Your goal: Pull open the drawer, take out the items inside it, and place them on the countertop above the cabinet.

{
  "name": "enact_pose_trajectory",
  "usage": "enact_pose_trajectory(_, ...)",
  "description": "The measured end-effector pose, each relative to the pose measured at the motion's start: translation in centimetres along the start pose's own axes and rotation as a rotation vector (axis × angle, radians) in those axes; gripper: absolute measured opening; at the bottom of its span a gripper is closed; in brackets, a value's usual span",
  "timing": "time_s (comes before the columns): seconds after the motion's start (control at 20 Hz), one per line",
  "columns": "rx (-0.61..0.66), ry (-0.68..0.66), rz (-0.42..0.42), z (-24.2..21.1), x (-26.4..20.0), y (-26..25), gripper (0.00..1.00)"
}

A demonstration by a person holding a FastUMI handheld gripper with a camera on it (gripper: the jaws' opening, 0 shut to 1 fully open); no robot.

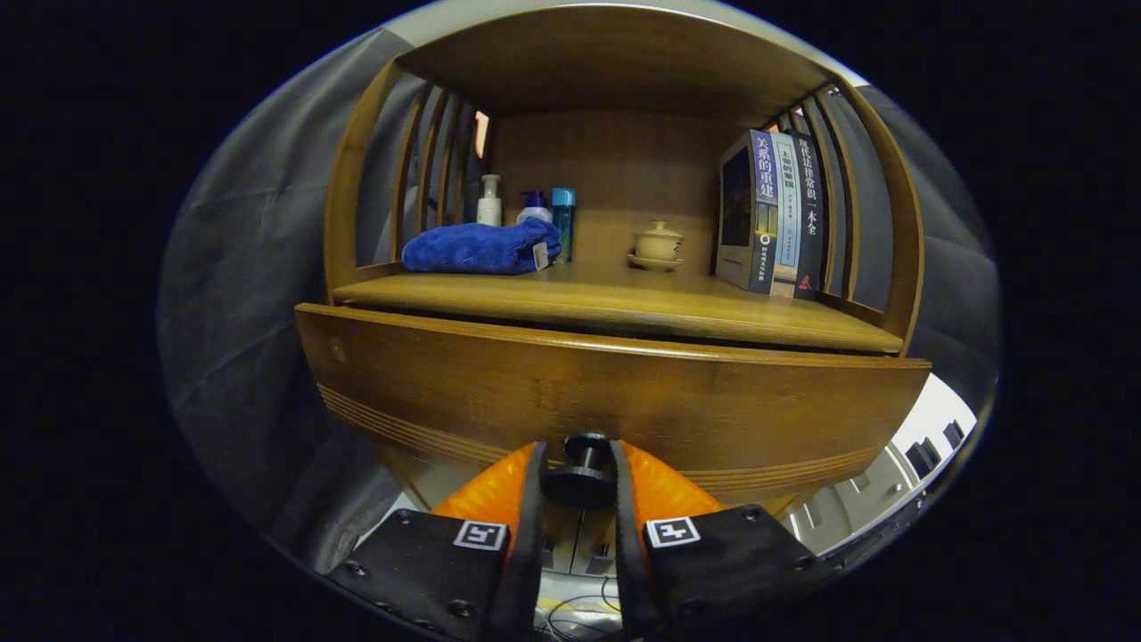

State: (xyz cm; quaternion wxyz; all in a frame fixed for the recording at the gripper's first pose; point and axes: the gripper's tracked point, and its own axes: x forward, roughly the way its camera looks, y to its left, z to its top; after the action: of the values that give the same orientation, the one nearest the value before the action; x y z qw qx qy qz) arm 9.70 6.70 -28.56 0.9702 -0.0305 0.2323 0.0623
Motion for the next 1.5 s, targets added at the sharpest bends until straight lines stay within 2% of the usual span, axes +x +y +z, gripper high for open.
enact_pose_trajectory(0.25,0.015,0.062,0.059,-1.3,-3.6,1.1,0.43)
enact_pose_trajectory(0.85,0.025,0.085,0.094,-3.0,-9.6,2.2,0.43)
enact_pose_trajectory(1.0,0.013,0.013,0.107,-0.8,-11.4,2.5,0.43)
enact_pose_trajectory(1.05,0.019,-0.036,0.070,0.5,-12.0,2.1,0.33)
enact_pose_trajectory(1.1,-0.025,-0.043,0.057,1.2,-12.5,1.5,0.13)
enact_pose_trajectory(1.2,-0.031,-0.030,0.065,1.0,-13.1,1.7,0.11)
enact_pose_trajectory(1.3,0.017,-0.007,0.079,0.6,-13.9,1.4,0.09)
enact_pose_trajectory(1.35,0.024,-0.013,0.081,0.6,-14.1,1.2,0.09)
enact_pose_trajectory(1.5,0.044,-0.004,0.095,0.8,-14.9,1.0,0.39)
